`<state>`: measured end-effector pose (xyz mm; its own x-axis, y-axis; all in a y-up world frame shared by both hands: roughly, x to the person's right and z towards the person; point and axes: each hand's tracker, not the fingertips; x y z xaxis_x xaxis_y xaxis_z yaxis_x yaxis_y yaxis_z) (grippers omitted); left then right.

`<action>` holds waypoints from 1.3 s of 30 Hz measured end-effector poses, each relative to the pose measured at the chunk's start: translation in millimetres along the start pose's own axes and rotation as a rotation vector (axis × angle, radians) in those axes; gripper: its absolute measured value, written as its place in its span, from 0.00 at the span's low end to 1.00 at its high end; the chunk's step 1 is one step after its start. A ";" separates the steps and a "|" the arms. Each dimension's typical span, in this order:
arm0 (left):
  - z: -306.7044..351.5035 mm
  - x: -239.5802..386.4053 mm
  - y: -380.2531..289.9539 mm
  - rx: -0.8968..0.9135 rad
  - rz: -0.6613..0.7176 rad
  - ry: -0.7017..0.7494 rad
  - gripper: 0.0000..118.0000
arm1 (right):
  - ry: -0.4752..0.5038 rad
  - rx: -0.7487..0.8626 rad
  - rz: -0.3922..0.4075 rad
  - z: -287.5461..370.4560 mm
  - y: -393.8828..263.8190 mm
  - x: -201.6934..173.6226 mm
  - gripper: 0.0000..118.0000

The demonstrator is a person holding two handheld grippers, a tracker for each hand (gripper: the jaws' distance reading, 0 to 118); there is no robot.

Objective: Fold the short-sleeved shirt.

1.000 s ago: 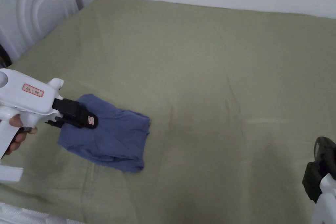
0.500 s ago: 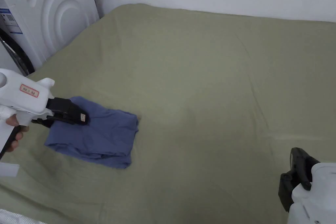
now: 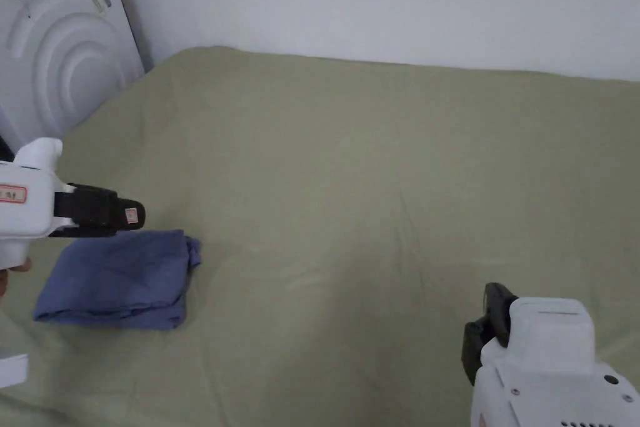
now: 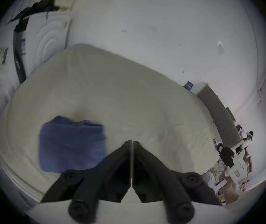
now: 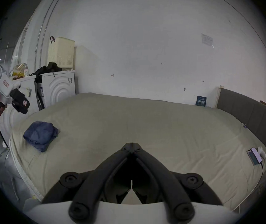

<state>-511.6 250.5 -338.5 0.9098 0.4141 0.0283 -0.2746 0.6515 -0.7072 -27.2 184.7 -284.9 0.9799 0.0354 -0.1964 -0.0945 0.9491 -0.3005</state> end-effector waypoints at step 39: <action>-48.5 354.1 -153.8 0.591 -0.353 0.297 0.01 | -0.183 0.116 -0.020 77.6 28.5 133.8 0.00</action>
<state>-132.1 266.1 -253.9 0.9976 -0.0175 -0.0674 0.0042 0.9814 -0.1918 114.9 240.8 -247.3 0.9979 0.0623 -0.0154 -0.0641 0.9795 -0.1907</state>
